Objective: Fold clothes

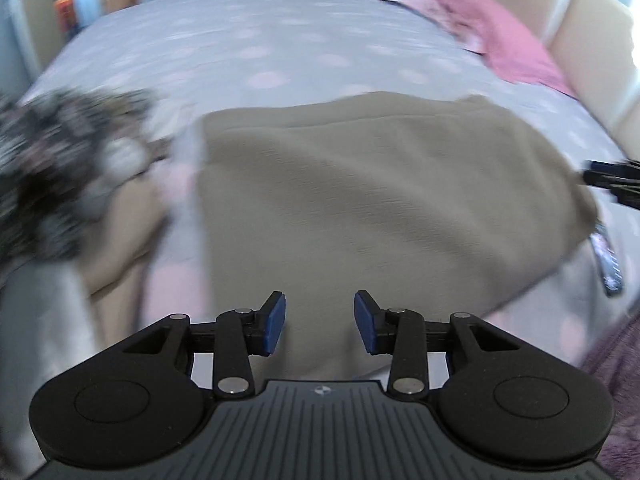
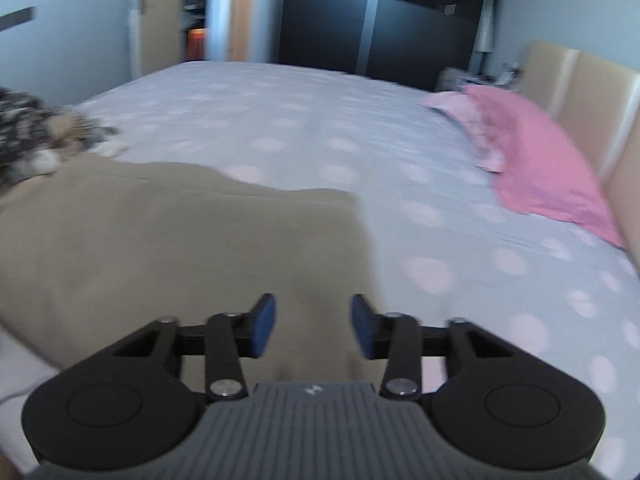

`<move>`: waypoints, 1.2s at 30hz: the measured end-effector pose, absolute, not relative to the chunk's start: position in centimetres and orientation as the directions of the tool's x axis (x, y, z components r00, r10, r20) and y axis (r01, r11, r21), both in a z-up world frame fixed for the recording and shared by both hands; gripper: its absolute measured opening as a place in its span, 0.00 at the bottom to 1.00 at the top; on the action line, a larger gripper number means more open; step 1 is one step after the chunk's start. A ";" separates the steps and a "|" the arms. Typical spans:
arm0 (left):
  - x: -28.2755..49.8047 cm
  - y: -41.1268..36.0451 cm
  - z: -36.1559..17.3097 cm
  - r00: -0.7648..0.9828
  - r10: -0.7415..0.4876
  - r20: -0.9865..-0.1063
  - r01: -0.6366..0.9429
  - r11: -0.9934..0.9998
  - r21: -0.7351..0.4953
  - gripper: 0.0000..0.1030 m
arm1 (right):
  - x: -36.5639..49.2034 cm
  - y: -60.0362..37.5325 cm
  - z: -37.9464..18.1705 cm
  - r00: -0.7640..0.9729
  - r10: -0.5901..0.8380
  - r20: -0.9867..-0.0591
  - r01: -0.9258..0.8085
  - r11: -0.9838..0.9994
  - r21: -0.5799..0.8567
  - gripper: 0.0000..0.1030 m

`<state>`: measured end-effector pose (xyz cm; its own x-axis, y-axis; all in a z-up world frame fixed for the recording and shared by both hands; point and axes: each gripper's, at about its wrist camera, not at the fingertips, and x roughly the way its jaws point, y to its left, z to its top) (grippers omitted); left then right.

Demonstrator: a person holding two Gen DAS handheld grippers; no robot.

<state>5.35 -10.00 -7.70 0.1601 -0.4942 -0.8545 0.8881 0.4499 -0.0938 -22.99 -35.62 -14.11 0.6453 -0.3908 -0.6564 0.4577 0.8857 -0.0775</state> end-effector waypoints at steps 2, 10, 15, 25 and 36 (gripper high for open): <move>4.2 -11.5 -8.4 0.127 -0.517 -0.846 0.917 0.387 -0.098 0.32 | -21.2 -34.7 -14.7 0.651 -0.328 -0.684 0.405 0.913 -0.052 0.34; 5.4 -18.8 -14.1 0.094 -0.516 -0.851 0.892 0.423 -0.158 0.26 | -15.3 -33.6 -19.9 0.558 -0.272 -0.784 0.341 0.936 -0.082 0.33; 9.3 -21.9 -15.1 0.065 -0.531 -0.845 0.839 0.488 -0.242 0.18 | -10.9 -36.2 -20.5 0.568 -0.306 -0.764 0.374 0.923 -0.092 0.33; 15.0 -27.3 -16.5 0.123 -0.566 -0.815 0.815 0.527 -0.243 0.04 | -2.5 -42.4 -20.5 0.586 -0.294 -0.755 0.445 0.896 -0.004 0.34; 16.8 -29.3 -16.8 0.122 -0.528 -0.840 0.781 0.573 -0.247 0.04 | 1.4 -43.8 -21.8 0.518 -0.324 -0.792 0.488 0.872 -0.037 0.36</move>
